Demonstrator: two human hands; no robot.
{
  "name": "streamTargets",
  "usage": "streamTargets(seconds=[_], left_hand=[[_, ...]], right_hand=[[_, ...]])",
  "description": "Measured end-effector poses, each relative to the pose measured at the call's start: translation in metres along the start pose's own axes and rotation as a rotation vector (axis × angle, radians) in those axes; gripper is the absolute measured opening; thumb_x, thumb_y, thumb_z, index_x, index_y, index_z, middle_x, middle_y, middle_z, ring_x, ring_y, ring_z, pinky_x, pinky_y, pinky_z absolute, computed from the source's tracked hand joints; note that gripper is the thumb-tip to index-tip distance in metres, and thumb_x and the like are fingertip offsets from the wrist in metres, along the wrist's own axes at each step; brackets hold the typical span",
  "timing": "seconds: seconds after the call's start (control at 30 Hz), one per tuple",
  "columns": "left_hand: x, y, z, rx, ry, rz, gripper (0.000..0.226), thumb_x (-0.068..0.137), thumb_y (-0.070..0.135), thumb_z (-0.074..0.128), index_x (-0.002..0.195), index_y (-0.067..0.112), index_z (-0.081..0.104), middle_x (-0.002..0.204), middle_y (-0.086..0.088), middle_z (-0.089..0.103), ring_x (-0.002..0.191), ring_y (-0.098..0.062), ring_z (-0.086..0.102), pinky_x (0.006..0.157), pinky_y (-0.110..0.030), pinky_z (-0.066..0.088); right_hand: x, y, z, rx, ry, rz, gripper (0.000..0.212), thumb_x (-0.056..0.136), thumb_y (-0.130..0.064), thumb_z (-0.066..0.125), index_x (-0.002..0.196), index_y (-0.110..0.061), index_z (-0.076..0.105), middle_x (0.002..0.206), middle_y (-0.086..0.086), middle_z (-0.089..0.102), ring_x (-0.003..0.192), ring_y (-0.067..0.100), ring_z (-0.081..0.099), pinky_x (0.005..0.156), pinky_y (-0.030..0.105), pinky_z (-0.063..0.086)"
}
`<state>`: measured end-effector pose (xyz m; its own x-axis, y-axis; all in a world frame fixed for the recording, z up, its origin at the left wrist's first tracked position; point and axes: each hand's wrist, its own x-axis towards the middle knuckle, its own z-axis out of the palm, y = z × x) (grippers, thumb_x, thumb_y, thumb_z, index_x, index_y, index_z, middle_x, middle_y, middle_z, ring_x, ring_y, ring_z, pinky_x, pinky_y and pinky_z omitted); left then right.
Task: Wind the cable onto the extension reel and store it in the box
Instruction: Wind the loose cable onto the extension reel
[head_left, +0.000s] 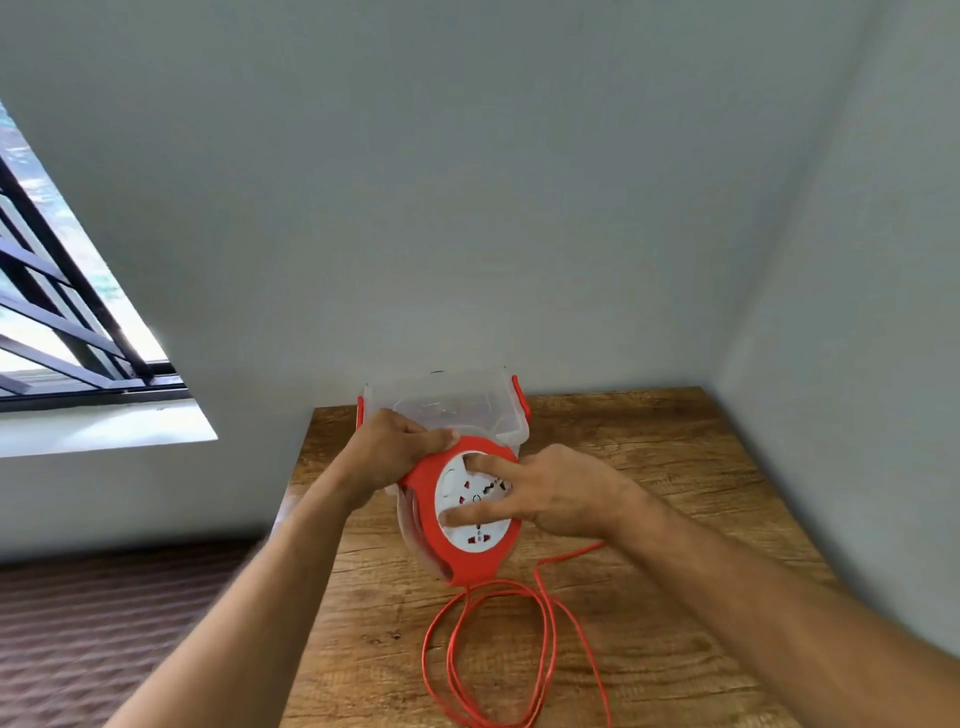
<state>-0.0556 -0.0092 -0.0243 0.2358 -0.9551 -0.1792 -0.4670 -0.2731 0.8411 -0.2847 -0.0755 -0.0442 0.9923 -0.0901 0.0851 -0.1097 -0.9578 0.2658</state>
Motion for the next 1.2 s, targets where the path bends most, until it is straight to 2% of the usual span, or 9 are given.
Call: streamTargets(seconds=[0.23, 0.43, 0.57, 0.7, 0.8, 0.87, 0.93, 1.0, 1.2], left_hand=[[-0.002, 0.011, 0.005, 0.075, -0.103, 0.023, 0.034, 0.094, 0.039, 0.070, 0.091, 0.008, 0.084, 0.083, -0.004, 0.083, 0.075, -0.018, 0.081, 0.085, -0.039, 0.066], [-0.005, 0.013, 0.009, 0.077, -0.036, 0.094, 0.030, 0.092, 0.041, 0.073, 0.087, 0.013, 0.085, 0.081, -0.001, 0.083, 0.075, -0.016, 0.081, 0.082, -0.039, 0.066], [-0.008, 0.012, 0.012, -0.002, 0.065, 0.127, 0.037, 0.091, 0.041, 0.075, 0.080, 0.007, 0.084, 0.077, -0.009, 0.081, 0.072, -0.026, 0.079, 0.075, -0.040, 0.065], [-0.013, 0.012, 0.019, -0.124, 0.247, 0.176, 0.055, 0.090, 0.034, 0.078, 0.059, -0.008, 0.061, 0.055, -0.013, 0.057, 0.051, -0.027, 0.051, 0.056, -0.034, 0.041], [-0.015, 0.001, 0.023, -0.143, 0.333, 0.195, 0.052, 0.089, 0.035, 0.079, 0.061, -0.006, 0.064, 0.057, -0.024, 0.057, 0.052, -0.021, 0.050, 0.052, -0.040, 0.040], [-0.016, -0.009, 0.020, -0.205, 0.374, 0.164, 0.052, 0.083, 0.046, 0.079, 0.063, -0.001, 0.070, 0.065, -0.025, 0.065, 0.054, -0.020, 0.055, 0.055, -0.045, 0.048], [-0.015, -0.018, 0.013, -0.312, 0.370, 0.113, 0.064, 0.070, 0.062, 0.076, 0.065, -0.001, 0.071, 0.064, -0.027, 0.066, 0.055, -0.022, 0.055, 0.056, -0.041, 0.045], [-0.013, -0.020, 0.006, -0.369, 0.340, 0.079, 0.075, 0.061, 0.070, 0.075, 0.069, -0.005, 0.072, 0.068, -0.033, 0.068, 0.057, -0.026, 0.057, 0.061, -0.039, 0.045], [-0.013, 0.001, -0.009, -0.098, 0.047, 0.092, 0.048, 0.087, 0.049, 0.076, 0.077, 0.002, 0.081, 0.078, -0.021, 0.079, 0.075, -0.039, 0.077, 0.074, -0.046, 0.063]], right_hand=[[0.001, -0.007, -0.002, -0.051, -0.073, -0.072, 0.062, 0.099, -0.029, 0.052, 0.148, -0.049, 0.019, 0.136, 0.019, 0.048, 0.059, 0.032, 0.063, 0.047, 0.039, 0.056], [0.002, -0.021, 0.012, -0.143, 0.088, 0.026, 0.066, 0.081, -0.043, 0.078, 0.139, -0.045, 0.046, 0.111, 0.016, 0.064, 0.051, 0.024, 0.064, 0.037, 0.032, 0.050], [0.006, -0.024, 0.024, -0.028, 0.213, 0.306, 0.059, 0.085, -0.055, 0.054, 0.142, -0.040, 0.042, 0.100, 0.011, 0.071, 0.067, 0.028, 0.070, 0.045, 0.033, 0.052], [0.028, -0.046, -0.002, 0.811, 0.371, 1.026, 0.070, 0.077, -0.053, 0.070, 0.142, -0.038, 0.047, 0.121, -0.003, 0.068, 0.101, 0.019, 0.067, 0.081, 0.032, 0.057], [0.046, -0.064, -0.004, 1.456, 0.510, 1.303, 0.063, 0.084, -0.028, 0.076, 0.140, -0.041, 0.049, 0.103, 0.002, 0.071, 0.060, 0.013, 0.066, 0.046, 0.025, 0.051], [0.042, -0.058, -0.010, 1.341, 0.426, 1.209, 0.058, 0.094, -0.024, 0.064, 0.144, -0.044, 0.042, 0.094, 0.007, 0.072, 0.047, 0.015, 0.062, 0.041, 0.026, 0.048], [0.028, -0.047, -0.013, 0.701, 0.287, 0.889, 0.061, 0.095, -0.026, 0.052, 0.149, -0.046, 0.033, 0.102, 0.002, 0.072, 0.067, 0.021, 0.070, 0.057, 0.033, 0.056], [0.009, -0.034, -0.005, 0.121, 0.259, 0.499, 0.061, 0.086, -0.028, 0.050, 0.144, -0.045, 0.043, 0.094, -0.004, 0.069, 0.061, 0.020, 0.066, 0.048, 0.030, 0.051], [-0.009, -0.015, -0.014, 0.014, 0.110, 0.097, 0.069, 0.086, -0.036, 0.072, 0.143, -0.051, 0.036, 0.127, 0.002, 0.056, 0.074, 0.011, 0.063, 0.042, 0.022, 0.048]])
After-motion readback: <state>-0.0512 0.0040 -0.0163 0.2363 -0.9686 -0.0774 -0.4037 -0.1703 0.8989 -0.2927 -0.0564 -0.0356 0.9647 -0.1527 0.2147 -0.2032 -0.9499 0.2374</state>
